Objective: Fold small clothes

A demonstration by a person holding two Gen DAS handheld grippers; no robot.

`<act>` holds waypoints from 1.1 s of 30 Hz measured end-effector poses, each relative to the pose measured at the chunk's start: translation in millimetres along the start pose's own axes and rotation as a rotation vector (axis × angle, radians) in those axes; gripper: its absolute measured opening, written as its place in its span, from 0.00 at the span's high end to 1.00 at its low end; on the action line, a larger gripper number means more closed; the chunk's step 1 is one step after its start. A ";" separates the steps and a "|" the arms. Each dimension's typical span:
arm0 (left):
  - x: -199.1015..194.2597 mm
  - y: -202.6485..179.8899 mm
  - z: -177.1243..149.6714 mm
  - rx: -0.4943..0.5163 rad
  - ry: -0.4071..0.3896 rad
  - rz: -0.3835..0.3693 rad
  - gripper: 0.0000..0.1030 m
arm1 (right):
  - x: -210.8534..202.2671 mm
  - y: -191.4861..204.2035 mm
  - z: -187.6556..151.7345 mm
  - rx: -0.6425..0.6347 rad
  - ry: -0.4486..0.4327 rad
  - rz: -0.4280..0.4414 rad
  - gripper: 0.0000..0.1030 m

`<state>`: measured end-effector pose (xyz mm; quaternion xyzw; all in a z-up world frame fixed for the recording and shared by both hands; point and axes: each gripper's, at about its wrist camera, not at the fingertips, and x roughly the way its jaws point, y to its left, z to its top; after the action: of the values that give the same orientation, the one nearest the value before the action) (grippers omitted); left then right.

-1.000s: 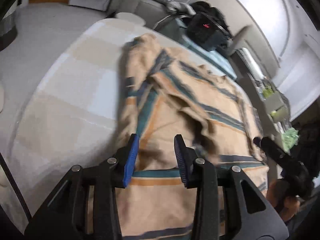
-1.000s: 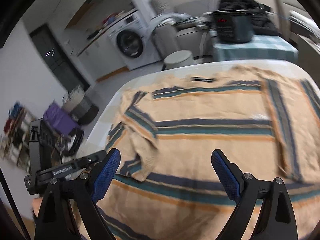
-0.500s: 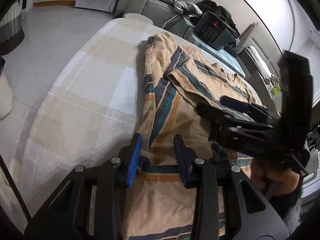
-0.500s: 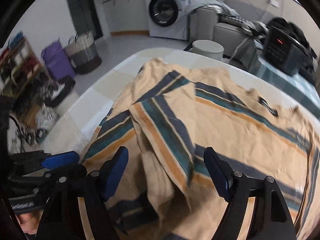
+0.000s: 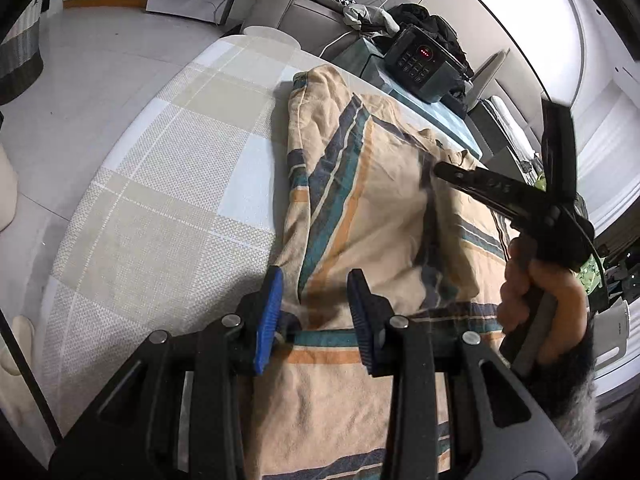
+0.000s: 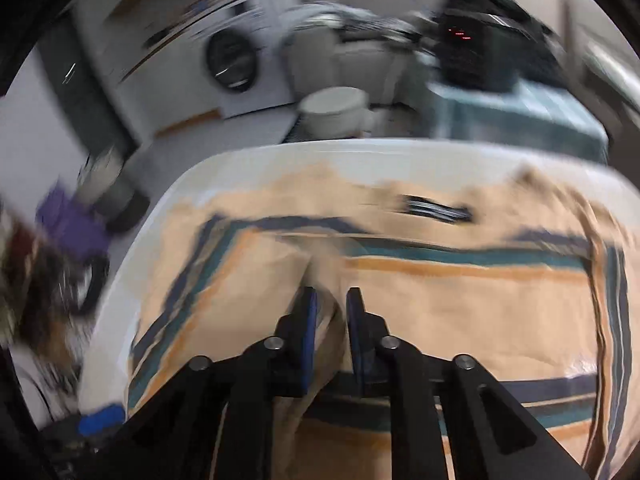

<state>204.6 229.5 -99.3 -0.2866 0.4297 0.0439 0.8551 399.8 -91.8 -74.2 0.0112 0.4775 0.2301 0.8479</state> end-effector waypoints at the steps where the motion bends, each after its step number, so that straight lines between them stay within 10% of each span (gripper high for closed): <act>1: 0.0 -0.1 0.0 0.000 0.000 0.000 0.70 | -0.7 -10.4 1.9 0.031 0.013 -0.013 0.84; 6: 0.1 0.1 -0.2 -0.003 0.000 -0.006 0.70 | -20.1 -26.1 -2.8 0.063 0.041 0.101 0.79; 10: -1.0 0.5 -0.5 -0.006 0.000 -0.008 0.70 | -38.9 -9.3 -30.7 0.035 0.081 0.252 0.52; 18: 0.4 -4.3 -0.7 0.014 -0.002 0.014 0.70 | -29.0 31.8 -65.2 -0.018 0.175 0.275 0.55; 22: 0.2 -3.3 -0.1 0.011 0.000 0.010 0.70 | -33.6 34.4 -70.7 -0.018 0.132 0.267 0.97; 29: 0.7 -4.0 0.6 0.016 0.000 0.014 0.70 | -45.8 4.0 -86.1 0.010 0.138 0.256 0.97; 33: -1.5 -5.9 -0.7 0.012 0.002 0.022 0.70 | -53.9 -6.0 -90.4 0.096 0.166 0.398 0.81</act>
<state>205.0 224.5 -95.8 -0.2766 0.4338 0.0507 0.8560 304.8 -136.9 -81.5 0.1267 0.5442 0.3702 0.7421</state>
